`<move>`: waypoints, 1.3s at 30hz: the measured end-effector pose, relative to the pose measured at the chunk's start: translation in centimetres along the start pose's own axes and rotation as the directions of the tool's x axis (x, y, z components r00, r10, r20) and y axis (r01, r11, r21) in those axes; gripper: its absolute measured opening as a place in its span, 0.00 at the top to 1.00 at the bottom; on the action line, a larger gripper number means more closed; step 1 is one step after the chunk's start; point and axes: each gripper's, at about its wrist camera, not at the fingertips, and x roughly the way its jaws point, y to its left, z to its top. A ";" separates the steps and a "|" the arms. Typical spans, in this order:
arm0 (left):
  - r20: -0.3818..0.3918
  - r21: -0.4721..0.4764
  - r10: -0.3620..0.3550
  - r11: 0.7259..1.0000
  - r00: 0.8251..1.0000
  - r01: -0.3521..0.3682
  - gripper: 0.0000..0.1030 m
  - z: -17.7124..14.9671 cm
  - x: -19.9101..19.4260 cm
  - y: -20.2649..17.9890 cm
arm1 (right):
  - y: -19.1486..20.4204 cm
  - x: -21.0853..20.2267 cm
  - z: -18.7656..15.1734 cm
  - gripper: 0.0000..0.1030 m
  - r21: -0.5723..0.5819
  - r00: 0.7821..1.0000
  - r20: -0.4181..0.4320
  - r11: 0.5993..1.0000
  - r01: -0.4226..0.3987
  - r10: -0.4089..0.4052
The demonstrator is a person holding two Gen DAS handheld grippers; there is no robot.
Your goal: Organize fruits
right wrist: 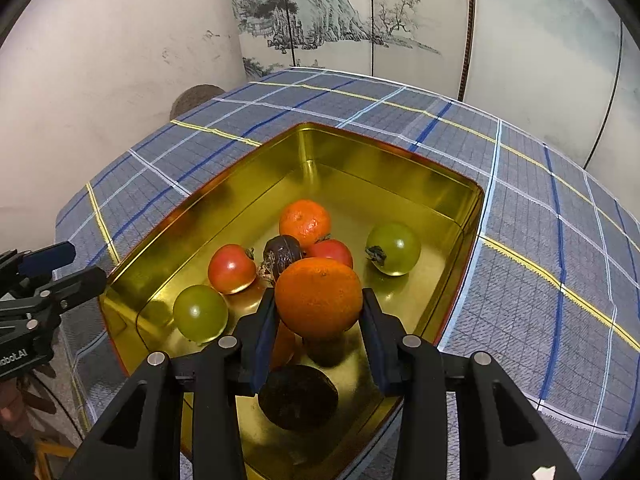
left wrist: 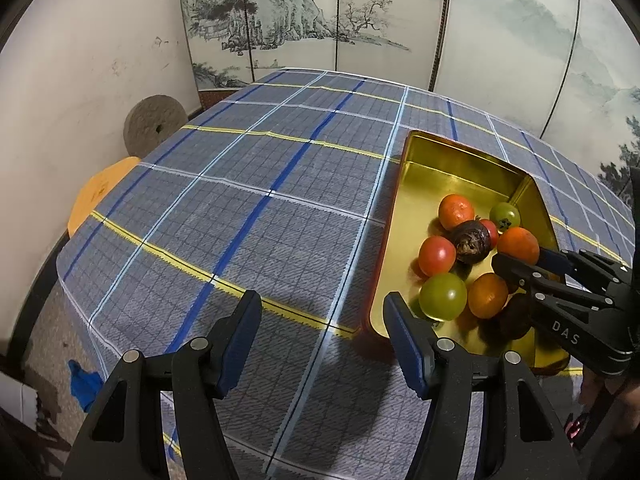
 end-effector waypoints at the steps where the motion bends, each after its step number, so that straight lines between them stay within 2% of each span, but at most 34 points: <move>1: 0.000 0.000 0.000 1.000 1.000 0.000 0.38 0.0 0.0 0.0 | 0.0 0.0 0.0 0.64 -0.001 1.000 -0.001 1.000 0.003 -0.003; 21: -0.007 0.014 -0.004 1.000 1.000 0.005 0.38 -0.7 -0.2 -0.6 | 0.3 0.1 -0.2 0.62 0.013 1.000 0.002 1.000 0.028 -0.028; 24: -0.006 0.014 -0.007 1.000 1.000 0.007 0.38 -0.7 -0.2 -0.6 | 0.4 -0.3 -0.3 0.47 0.014 0.999 0.016 0.999 0.040 -0.040; 28: -0.001 0.020 -0.003 1.000 1.000 0.003 0.38 -0.8 -0.5 -0.7 | 0.6 -0.9 -0.5 0.44 0.004 0.999 0.027 0.999 0.044 -0.044; 31: 0.004 0.024 -0.001 1.000 1.000 0.001 0.38 -0.9 -0.9 -0.9 | 0.6 -1.7 -0.7 0.38 0.016 0.999 0.028 0.999 0.043 -0.043; 34: 0.004 0.028 0.000 1.000 1.000 -0.001 0.38 -0.8 -1.0 -1.0 | 0.4 -2.9 -1.1 0.26 0.040 0.998 0.040 0.998 0.038 -0.039; 36: 0.004 0.035 0.001 0.999 1.000 -0.001 0.38 -0.8 -1.2 -1.3 | 0.5 -3.8 -1.3 0.12 0.049 0.998 0.046 0.998 0.033 -0.036; 39: 0.008 0.047 -0.001 0.999 1.000 0.001 0.38 -0.9 -1.5 -1.7 | 0.7 -4.9 -1.8 0.07 0.060 0.998 0.041 0.997 0.046 -0.049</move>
